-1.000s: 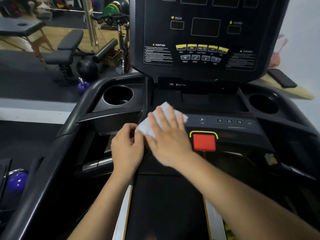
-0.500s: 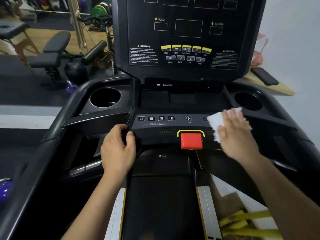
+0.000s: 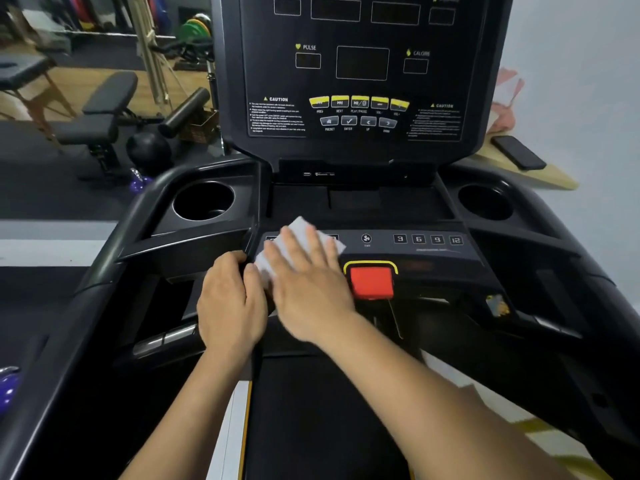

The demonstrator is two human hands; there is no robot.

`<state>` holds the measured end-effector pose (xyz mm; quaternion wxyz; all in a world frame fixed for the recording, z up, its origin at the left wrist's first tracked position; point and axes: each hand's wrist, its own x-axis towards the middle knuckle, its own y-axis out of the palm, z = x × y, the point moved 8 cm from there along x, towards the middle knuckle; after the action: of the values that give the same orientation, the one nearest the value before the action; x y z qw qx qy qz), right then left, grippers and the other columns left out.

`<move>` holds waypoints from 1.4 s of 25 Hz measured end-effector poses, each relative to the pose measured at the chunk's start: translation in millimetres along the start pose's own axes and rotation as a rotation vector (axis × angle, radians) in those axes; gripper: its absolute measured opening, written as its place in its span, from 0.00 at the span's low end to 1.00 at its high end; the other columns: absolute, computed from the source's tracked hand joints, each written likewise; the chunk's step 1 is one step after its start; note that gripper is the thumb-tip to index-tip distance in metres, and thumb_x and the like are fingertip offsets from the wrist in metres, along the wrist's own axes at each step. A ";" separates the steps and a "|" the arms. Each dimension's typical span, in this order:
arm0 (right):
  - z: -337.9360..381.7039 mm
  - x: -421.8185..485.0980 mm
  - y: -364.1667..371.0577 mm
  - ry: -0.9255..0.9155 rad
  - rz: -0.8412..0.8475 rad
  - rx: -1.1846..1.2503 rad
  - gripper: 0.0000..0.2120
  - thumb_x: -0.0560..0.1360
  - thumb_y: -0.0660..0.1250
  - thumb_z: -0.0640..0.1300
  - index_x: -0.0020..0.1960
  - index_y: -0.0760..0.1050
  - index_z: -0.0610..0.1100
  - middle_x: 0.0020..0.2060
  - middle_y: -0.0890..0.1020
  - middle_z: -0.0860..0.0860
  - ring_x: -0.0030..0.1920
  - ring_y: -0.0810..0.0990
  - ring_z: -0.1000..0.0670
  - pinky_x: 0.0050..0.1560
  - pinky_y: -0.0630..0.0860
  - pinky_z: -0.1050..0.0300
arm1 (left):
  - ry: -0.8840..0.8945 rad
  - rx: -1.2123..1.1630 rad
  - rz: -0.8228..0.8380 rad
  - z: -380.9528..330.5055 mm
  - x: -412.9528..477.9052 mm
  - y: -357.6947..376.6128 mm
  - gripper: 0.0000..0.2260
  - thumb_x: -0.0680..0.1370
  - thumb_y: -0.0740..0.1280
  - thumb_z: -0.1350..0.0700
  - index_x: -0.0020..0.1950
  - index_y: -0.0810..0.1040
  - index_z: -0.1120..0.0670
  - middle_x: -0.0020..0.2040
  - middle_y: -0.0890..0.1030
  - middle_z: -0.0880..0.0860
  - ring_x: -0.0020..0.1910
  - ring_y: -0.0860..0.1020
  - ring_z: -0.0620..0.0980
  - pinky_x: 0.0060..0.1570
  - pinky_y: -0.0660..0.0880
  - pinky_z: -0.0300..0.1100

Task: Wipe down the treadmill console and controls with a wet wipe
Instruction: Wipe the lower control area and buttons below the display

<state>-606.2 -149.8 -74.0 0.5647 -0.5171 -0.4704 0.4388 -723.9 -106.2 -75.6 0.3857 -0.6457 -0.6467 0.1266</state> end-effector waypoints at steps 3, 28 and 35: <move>-2.1 -4.6 -1.2 -0.144 0.017 -0.028 0.27 0.81 0.47 0.53 0.78 0.46 0.54 0.79 0.47 0.52 0.77 0.39 0.44 0.74 0.40 0.41 | 0.044 0.027 0.021 -3.7 -1.7 1.4 0.16 0.79 0.53 0.47 0.61 0.72 0.52 0.55 0.79 0.51 0.56 0.76 0.53 0.48 0.70 0.49; -202.4 -130.3 -4.2 0.476 0.033 0.000 0.38 0.80 0.55 0.53 0.77 0.35 0.41 0.76 0.37 0.37 0.75 0.36 0.34 0.75 0.41 0.39 | 0.725 0.258 0.338 -162.2 -25.2 123.0 0.20 0.82 0.53 0.48 0.67 0.74 0.55 0.70 0.73 0.56 0.72 0.67 0.56 0.74 0.58 0.56; -142.5 -63.8 -8.8 0.071 0.060 -0.153 0.47 0.73 0.65 0.53 0.77 0.37 0.38 0.74 0.31 0.36 0.72 0.26 0.36 0.73 0.36 0.37 | 0.675 0.084 0.377 -160.7 -20.4 118.6 0.22 0.81 0.50 0.50 0.65 0.76 0.58 0.69 0.75 0.56 0.72 0.68 0.54 0.75 0.58 0.54</move>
<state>-476.7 -237.6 -73.4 0.5264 -0.5876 -0.4667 0.3997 -532.7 -163.1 -53.3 0.5727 -0.7424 -0.3476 0.0022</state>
